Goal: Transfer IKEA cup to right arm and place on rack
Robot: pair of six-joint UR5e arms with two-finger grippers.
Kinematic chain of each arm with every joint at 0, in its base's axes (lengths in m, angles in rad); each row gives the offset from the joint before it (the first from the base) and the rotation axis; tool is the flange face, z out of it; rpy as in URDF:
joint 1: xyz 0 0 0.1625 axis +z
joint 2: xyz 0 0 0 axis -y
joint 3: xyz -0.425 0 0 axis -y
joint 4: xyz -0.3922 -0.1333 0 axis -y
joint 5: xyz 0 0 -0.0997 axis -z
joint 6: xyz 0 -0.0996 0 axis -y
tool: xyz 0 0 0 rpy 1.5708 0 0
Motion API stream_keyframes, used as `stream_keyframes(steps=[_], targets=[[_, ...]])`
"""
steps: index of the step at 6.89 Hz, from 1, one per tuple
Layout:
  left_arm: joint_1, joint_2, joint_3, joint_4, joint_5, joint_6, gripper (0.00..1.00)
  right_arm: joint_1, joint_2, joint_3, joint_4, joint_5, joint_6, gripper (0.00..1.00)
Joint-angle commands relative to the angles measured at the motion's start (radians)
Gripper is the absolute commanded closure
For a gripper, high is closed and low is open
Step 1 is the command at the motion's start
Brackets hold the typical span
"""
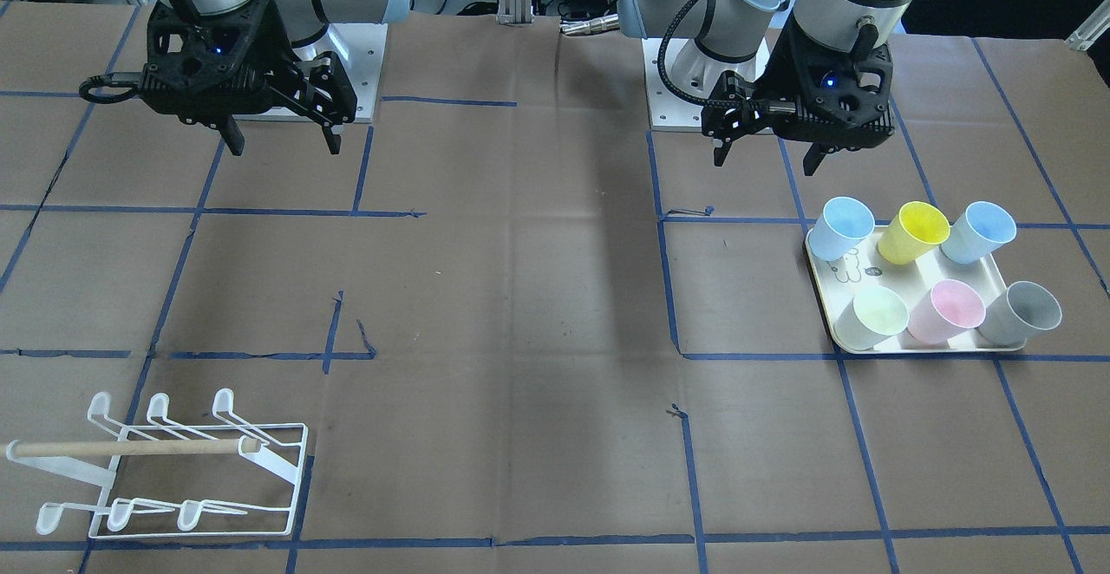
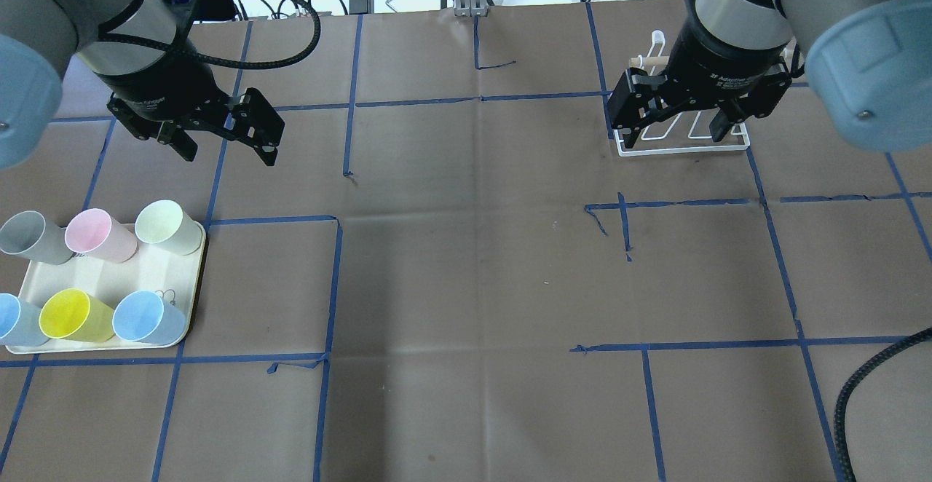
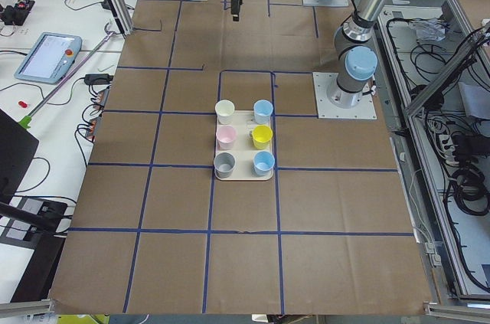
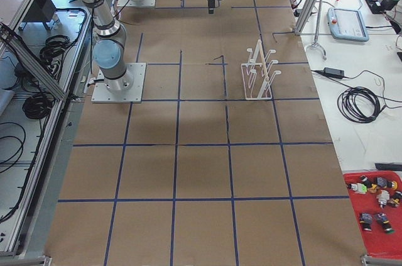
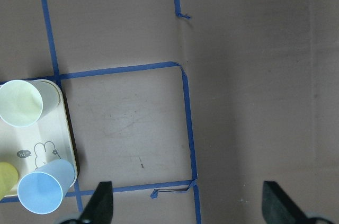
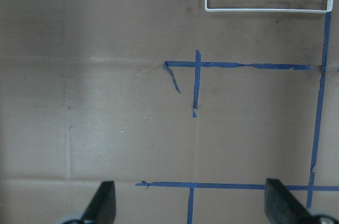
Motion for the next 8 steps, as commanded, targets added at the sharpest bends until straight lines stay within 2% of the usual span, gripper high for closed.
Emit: stream_keyframes(steps=[1,8], targets=[[0.0,-0.005,0.001,0.003,0.0,0.0,0.0,0.0,0.0,0.0,0.0,0.001,0.0,0.0],[0.003,-0.008,-0.001,0.015,0.0,0.012,0.0,0.0,0.0,0.0,0.0,-0.002,0.0,0.0]])
